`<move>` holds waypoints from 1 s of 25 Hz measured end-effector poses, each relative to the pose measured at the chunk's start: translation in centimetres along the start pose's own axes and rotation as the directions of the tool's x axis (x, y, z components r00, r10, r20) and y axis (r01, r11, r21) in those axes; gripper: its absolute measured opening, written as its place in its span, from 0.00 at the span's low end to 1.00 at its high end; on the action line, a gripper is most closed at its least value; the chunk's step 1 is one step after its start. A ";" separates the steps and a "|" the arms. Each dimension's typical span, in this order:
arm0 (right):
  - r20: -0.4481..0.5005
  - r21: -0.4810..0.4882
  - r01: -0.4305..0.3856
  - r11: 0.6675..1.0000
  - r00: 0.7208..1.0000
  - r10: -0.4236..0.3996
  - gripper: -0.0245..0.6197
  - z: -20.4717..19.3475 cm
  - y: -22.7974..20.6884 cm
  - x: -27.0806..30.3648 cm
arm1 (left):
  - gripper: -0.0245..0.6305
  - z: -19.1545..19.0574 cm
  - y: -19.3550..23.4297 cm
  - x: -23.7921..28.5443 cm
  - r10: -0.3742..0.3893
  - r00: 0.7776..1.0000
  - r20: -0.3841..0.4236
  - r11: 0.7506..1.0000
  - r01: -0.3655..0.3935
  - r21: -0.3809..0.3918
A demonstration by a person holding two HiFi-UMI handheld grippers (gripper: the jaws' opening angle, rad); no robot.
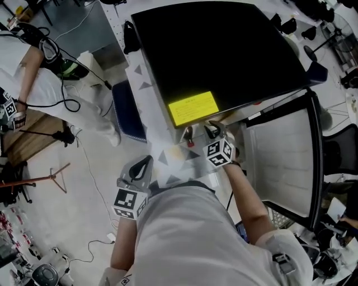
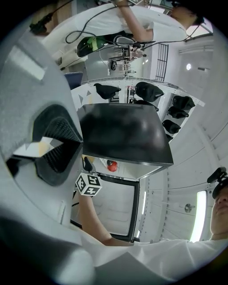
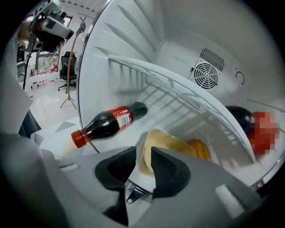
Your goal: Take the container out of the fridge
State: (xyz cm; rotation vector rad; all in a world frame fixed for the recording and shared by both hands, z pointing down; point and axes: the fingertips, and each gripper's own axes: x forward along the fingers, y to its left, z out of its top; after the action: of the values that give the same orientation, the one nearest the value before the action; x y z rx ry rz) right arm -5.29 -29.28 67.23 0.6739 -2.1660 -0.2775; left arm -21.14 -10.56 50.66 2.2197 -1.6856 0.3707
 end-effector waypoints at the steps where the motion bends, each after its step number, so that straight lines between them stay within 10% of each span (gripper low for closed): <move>1: -0.012 -0.021 -0.002 1.000 1.000 0.002 0.19 -0.2 0.1 0.4 | 0.05 -0.2 0.0 -0.2 0.004 1.000 -0.003 1.000 -0.004 -0.002; 14: -0.083 -0.122 -0.048 0.991 0.996 0.038 0.10 -1.3 1.3 2.1 | 0.05 -1.1 0.2 -1.8 0.050 0.999 0.001 0.998 -0.050 -0.027; 25: 0.063 0.082 -0.109 0.991 0.993 0.104 0.07 1.4 2.0 -2.0 | 0.05 -0.1 -0.7 -0.9 -0.004 1.000 0.020 1.000 0.004 -0.001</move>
State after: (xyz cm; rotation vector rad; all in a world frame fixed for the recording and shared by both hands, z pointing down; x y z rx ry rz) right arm -6.07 -26.55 65.82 0.6022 -2.2717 -0.1507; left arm -20.69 -9.58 50.36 2.2331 -1.6914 0.3477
